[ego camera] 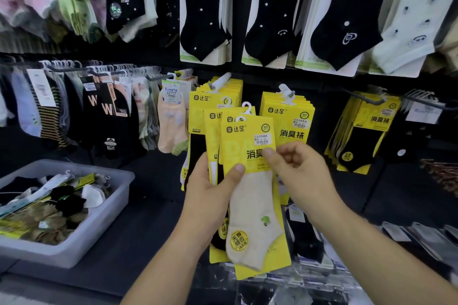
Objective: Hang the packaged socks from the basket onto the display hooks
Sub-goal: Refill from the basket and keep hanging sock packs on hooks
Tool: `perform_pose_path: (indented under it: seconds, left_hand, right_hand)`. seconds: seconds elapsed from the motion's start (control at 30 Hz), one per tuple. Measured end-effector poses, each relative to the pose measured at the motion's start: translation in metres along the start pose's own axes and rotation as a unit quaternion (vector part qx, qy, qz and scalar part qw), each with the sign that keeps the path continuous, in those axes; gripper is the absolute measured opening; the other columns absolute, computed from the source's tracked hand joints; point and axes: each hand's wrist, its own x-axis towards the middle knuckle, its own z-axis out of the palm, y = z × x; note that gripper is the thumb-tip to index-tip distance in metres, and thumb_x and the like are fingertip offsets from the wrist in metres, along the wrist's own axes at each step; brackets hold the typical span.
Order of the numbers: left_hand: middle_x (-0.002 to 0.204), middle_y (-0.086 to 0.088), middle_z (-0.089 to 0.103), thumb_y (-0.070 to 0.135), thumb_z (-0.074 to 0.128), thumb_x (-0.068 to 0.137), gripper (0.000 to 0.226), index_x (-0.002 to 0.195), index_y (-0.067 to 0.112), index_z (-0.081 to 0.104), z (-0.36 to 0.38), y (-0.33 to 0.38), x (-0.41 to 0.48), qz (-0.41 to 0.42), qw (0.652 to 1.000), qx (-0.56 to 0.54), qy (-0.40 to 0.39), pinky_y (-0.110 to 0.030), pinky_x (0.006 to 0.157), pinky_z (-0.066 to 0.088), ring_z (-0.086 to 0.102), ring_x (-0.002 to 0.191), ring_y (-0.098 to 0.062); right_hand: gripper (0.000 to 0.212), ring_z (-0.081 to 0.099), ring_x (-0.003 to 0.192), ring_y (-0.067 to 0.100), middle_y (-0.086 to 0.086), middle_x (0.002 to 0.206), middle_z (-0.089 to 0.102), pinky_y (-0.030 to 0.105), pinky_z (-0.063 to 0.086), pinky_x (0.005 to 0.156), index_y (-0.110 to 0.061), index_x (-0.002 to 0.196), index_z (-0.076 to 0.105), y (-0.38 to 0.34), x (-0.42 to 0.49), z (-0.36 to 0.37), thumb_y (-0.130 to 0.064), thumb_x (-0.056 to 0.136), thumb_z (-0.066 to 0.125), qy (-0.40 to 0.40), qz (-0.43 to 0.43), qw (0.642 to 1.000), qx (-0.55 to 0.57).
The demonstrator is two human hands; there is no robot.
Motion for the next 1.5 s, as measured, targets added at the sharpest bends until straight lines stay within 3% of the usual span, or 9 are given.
perform_pose_path:
  seconds: [0.23,0.47,0.57,0.7,0.87,1.07,1.2,1.37,1.5]
  left_hand:
    - [0.121,0.009,0.079,0.025,0.076,0.095,0.03,0.123,0.033,0.07,0.004,-0.002,-0.004,-0.025,1.0,-0.013,-0.002,-0.035,0.094,0.058,0.074,0.115,-0.012]
    - [0.114,0.014,0.079,0.015,0.077,0.096,0.036,0.111,0.046,0.069,0.006,-0.008,-0.004,-0.014,0.998,0.057,-0.009,-0.029,0.088,0.057,0.074,0.108,-0.005]
    - [0.112,0.015,0.079,0.015,0.078,0.095,0.037,0.108,0.048,0.069,0.005,-0.008,-0.005,-0.004,0.996,0.085,-0.017,-0.019,0.078,0.059,0.074,0.106,-0.002]
    - [0.11,0.017,0.078,0.012,0.078,0.094,0.036,0.111,0.043,0.069,0.004,-0.007,-0.005,0.009,0.995,0.101,-0.014,-0.009,0.076,0.055,0.073,0.103,0.002]
    - [0.109,0.017,0.078,0.012,0.078,0.094,0.036,0.107,0.043,0.068,0.003,-0.007,-0.004,0.016,0.992,0.126,-0.015,-0.009,0.078,0.054,0.072,0.101,0.002]
    - [0.112,0.022,0.077,0.005,0.072,0.097,0.039,0.119,0.036,0.066,0.005,-0.007,-0.005,0.019,0.991,0.13,-0.01,-0.005,0.083,0.051,0.07,0.107,0.007]
    - [0.11,0.024,0.076,0.01,0.071,0.098,0.036,0.12,0.038,0.065,0.001,-0.006,-0.002,0.006,0.989,0.146,0.011,-0.013,0.085,0.054,0.07,0.105,0.006]
    - [0.109,0.025,0.076,0.012,0.07,0.098,0.036,0.115,0.044,0.066,-0.007,-0.003,-0.001,-0.007,0.989,0.146,0.012,-0.013,0.08,0.055,0.072,0.103,0.005]
    - [0.111,0.018,0.078,0.013,0.071,0.098,0.035,0.113,0.044,0.067,-0.011,-0.002,-0.001,-0.021,0.99,0.137,0.014,-0.031,0.091,0.057,0.074,0.105,-0.003]
  right_hand:
    - [0.018,0.074,0.085,0.026,0.01,0.089,0.076,0.045,0.06,0.071,-0.013,0.094,0.068,0.005,-0.005,-0.003,-0.029,0.09,0.075,0.029,0.08,0.993,0.081]
    - [0.02,0.075,0.084,0.007,-0.007,0.094,0.078,0.018,0.055,0.059,-0.018,0.109,0.063,-0.006,0.01,-0.021,-0.021,0.092,0.073,0.025,0.087,0.987,0.133]
    - [0.007,0.071,0.086,0.002,-0.011,0.092,0.077,0.014,0.052,0.065,-0.022,0.094,0.073,-0.02,0.029,-0.032,-0.029,0.093,0.071,-0.002,0.061,0.997,0.044]
    - [0.015,0.069,0.079,0.002,-0.004,0.086,0.075,0.013,0.051,0.063,-0.022,0.079,0.074,-0.034,0.043,-0.039,-0.027,0.093,0.071,-0.057,0.033,0.997,-0.051]
    - [0.013,0.072,0.095,0.017,0.001,0.094,0.077,0.03,0.054,0.086,-0.015,0.083,0.077,-0.042,0.05,-0.043,-0.027,0.089,0.075,-0.114,0.071,0.989,-0.055]
    - [0.015,0.066,0.075,0.008,0.0,0.086,0.073,0.017,0.054,0.055,-0.017,0.08,0.075,-0.05,0.062,-0.043,-0.02,0.094,0.07,0.015,0.023,0.999,-0.025]
    - [0.014,0.062,0.065,-0.006,-0.005,0.081,0.072,0.014,0.05,0.055,-0.028,0.079,0.074,-0.059,0.08,-0.044,-0.028,0.093,0.071,0.104,-0.08,0.982,-0.134]
    - [0.018,0.062,0.063,-0.012,-0.013,0.074,0.069,0.007,0.042,0.05,-0.032,0.079,0.072,-0.061,0.091,-0.033,-0.027,0.095,0.067,0.093,-0.1,0.972,-0.189]
    - [0.015,0.063,0.075,-0.005,-0.018,0.083,0.067,0.007,0.043,0.058,-0.031,0.094,0.074,-0.054,0.089,-0.03,-0.025,0.098,0.061,0.09,-0.112,0.959,-0.244]
